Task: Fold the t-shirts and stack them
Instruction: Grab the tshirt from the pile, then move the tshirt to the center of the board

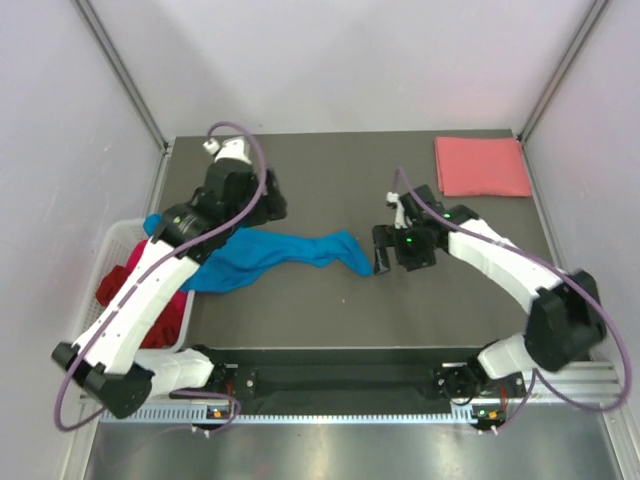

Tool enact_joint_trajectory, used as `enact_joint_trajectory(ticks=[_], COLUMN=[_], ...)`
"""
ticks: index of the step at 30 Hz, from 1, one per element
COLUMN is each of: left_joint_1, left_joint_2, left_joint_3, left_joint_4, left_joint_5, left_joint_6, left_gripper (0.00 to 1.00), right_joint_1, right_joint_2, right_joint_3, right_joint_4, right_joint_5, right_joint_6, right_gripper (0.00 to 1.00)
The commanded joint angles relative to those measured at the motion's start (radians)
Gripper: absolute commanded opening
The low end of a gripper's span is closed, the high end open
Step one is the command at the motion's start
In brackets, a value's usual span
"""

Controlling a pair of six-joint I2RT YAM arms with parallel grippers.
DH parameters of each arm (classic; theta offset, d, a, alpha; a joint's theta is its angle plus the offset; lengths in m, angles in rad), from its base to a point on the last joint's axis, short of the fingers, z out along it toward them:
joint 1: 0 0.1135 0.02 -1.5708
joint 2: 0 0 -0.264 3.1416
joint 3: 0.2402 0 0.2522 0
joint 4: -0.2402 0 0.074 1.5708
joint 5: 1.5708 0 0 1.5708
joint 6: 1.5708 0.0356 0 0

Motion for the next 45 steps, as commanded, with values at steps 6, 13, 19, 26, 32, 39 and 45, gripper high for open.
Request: enact_joint_trajectory(ticks=[6,13,19,26,32,39,45], left_joint_1=[0.079,0.079,0.079,0.079,0.078,0.078,0.070], left_joint_2=[-0.191,-0.349,-0.367,-0.300,-0.232,-0.205,-0.092], left_joint_3=[-0.166,-0.200,-0.171,-0.122,-0.073,-0.080,-0.083], left_joint_4=[-0.178,-0.280,-0.324,-0.268,-0.242,-0.118,-0.109], left_joint_5=[-0.013,-0.041,-0.085,-0.012,-0.044,0.004,0.099], left_joint_6=[-0.100,-0.152,-0.129,-0.005,0.073,0.098,0.115], left_gripper=[0.77,0.76,0.76,0.65,0.67,0.66,0.66], right_joint_1=[0.131,0.174,0.182,0.058,-0.211,-0.280,-0.278], right_joint_2=[0.424,0.617,0.598,0.291,-0.012,-0.132,-0.141], right_joint_3=[0.282,0.434,0.459,0.451,0.499,0.672,0.508], right_joint_4=[0.211,0.180,0.146,-0.031,-0.203,-0.388,-0.285], right_joint_5=[0.076,0.177,0.307,0.499,0.319,0.234,0.084], right_joint_6=[-0.034,-0.041,-0.025,0.015,0.014,0.028,0.014], right_gripper=[0.79,0.55,0.00,0.00,0.00,0.00,0.00])
